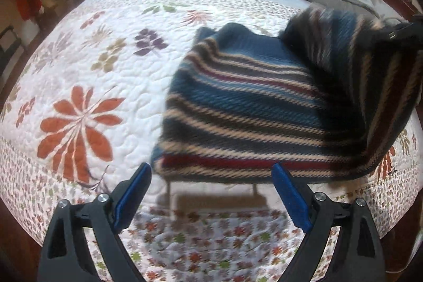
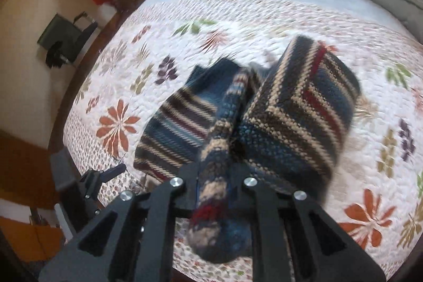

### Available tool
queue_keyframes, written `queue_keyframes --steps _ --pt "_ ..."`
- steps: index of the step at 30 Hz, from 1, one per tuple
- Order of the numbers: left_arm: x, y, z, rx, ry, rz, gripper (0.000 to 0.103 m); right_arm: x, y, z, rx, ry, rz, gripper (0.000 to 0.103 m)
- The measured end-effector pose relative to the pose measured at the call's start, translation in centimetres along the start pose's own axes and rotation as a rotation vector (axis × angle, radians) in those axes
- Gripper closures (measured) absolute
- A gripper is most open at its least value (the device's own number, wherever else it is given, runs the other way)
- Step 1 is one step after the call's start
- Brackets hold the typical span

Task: Fold small clothes

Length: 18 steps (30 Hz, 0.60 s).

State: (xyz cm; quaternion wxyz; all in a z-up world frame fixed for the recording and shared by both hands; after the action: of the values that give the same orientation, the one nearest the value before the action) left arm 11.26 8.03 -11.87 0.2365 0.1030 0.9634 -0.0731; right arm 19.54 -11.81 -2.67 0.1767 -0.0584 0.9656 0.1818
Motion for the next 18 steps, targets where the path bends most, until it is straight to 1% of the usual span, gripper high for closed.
queue_keyframes --steps 4,5,6,7,8,9,10,12,13,14,18 --pt "0.3 2.0 -0.2 -0.015 0.008 -0.04 0.01 0.4 1.4 3.7 0.007 0.063 -0.027 0.091" --pt "0.3 2.3 -0.3 -0.016 0.009 -0.046 0.01 0.7 1.6 4.7 0.006 0.085 -0.035 0.089" --pt "0.3 2.5 -0.4 -0.017 0.008 -0.051 0.01 1.0 1.8 5.5 0.004 0.107 -0.049 0.084" --pt "0.2 2.7 -0.5 -0.019 0.006 -0.054 0.01 1.5 1.9 6.4 -0.002 0.13 -0.053 0.072" --pt "0.1 2.9 -0.7 -0.02 0.003 -0.055 0.01 1.9 2.0 6.9 -0.01 0.143 -0.046 0.057" --pt "-0.1 2.9 -0.7 -0.02 0.001 -0.056 0.01 2.4 2.1 7.5 -0.032 0.161 -0.036 0.052" --pt "-0.3 2.9 -0.8 -0.017 -0.001 -0.058 0.01 2.9 2.3 8.0 -0.059 0.179 -0.026 0.051" --pt "-0.6 3.0 -1.1 -0.012 -0.007 -0.059 0.01 3.3 2.4 8.1 -0.077 0.178 -0.024 0.05" --pt "-0.7 3.0 -1.2 -0.012 -0.01 -0.059 0.01 3.6 2.3 7.8 -0.103 0.175 -0.015 0.047" --pt "-0.8 2.8 -1.4 -0.013 -0.011 -0.057 0.01 3.7 2.1 7.4 -0.136 0.174 0.005 0.047" --pt "-1.4 2.1 -1.4 -0.001 -0.006 -0.048 0.01 4.4 0.8 4.8 -0.355 0.171 0.157 0.045"
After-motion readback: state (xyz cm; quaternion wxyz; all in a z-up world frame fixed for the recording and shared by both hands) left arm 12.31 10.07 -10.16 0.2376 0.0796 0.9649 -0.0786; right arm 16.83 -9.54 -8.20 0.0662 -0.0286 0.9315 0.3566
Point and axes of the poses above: each gripper's, at about its wrist camera, not at the fingertips, and z roughly the way its jaws point, y to its left, x to its underside, the point moved 6 cm from there along z, roughly the way its jaws point, and after that the axes turned 3 degrees about -y, right-handed, at the moved point
